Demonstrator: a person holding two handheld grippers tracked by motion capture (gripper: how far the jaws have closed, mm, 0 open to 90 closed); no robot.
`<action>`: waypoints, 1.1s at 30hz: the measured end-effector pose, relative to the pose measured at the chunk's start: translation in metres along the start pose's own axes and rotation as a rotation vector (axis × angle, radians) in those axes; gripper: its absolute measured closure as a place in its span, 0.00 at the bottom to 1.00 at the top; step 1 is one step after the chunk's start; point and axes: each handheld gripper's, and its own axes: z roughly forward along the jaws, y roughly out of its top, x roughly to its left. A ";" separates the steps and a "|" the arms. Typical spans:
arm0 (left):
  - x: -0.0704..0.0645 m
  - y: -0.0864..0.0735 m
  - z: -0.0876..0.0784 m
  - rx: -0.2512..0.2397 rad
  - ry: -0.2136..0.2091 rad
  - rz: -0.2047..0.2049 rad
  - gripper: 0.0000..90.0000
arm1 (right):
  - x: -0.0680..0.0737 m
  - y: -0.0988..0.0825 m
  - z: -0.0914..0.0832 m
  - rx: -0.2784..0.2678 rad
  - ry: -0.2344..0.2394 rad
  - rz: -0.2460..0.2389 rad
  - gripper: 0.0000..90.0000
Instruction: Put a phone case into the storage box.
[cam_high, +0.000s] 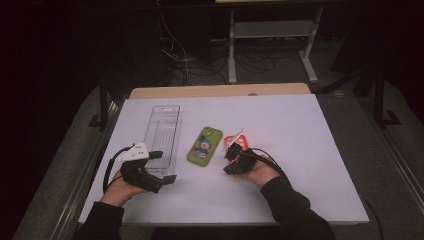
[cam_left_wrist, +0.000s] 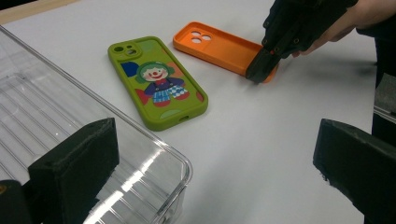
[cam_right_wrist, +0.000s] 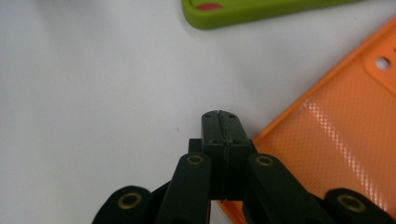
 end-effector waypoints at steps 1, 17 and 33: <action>0.000 0.000 0.000 0.000 0.000 0.000 0.00 | 0.000 0.000 0.000 0.000 0.000 0.000 0.98; -0.001 0.000 0.000 0.000 -0.001 -0.003 0.00 | -0.023 -0.025 -0.019 0.011 -0.032 0.076 0.98; 0.000 0.002 0.002 0.000 -0.005 0.010 0.00 | -0.030 -0.048 -0.058 -0.173 -0.020 0.098 0.69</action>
